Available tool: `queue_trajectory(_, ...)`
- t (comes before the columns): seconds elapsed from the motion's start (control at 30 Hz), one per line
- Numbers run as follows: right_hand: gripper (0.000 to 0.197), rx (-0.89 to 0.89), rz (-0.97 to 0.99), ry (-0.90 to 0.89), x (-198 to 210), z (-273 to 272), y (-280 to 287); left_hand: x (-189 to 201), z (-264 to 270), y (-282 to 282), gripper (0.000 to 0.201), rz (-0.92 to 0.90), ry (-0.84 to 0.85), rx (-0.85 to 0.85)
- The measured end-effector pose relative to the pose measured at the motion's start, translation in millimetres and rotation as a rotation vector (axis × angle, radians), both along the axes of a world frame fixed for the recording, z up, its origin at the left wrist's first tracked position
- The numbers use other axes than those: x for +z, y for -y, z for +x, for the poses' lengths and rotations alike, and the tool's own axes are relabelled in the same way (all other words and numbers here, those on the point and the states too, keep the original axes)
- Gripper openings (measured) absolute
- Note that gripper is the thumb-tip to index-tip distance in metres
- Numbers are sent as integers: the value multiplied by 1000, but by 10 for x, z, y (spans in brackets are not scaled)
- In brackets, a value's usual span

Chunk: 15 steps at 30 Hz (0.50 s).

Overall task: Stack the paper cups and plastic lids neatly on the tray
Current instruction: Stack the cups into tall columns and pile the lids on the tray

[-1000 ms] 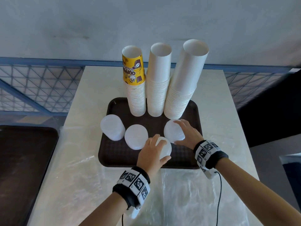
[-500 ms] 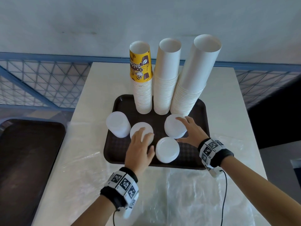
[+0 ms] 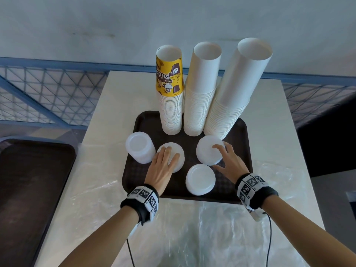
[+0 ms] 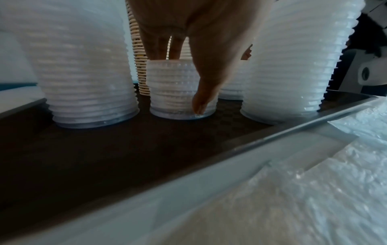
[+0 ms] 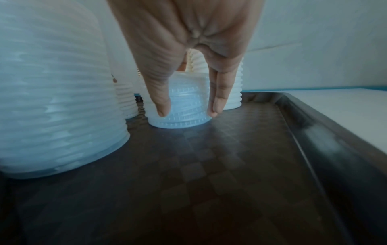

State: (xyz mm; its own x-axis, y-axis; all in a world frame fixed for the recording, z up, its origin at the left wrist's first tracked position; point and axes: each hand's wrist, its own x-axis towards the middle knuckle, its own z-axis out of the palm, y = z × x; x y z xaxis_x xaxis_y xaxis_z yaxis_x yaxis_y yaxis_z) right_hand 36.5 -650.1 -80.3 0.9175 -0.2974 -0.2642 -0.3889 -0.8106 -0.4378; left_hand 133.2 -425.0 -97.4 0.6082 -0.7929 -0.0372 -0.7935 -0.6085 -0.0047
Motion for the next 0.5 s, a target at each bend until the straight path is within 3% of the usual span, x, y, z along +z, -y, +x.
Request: queue_trajectory(0.5, 61, -60, 53, 35, -108, 46, -93, -142, 191, 286, 82, -54, 75, -17)
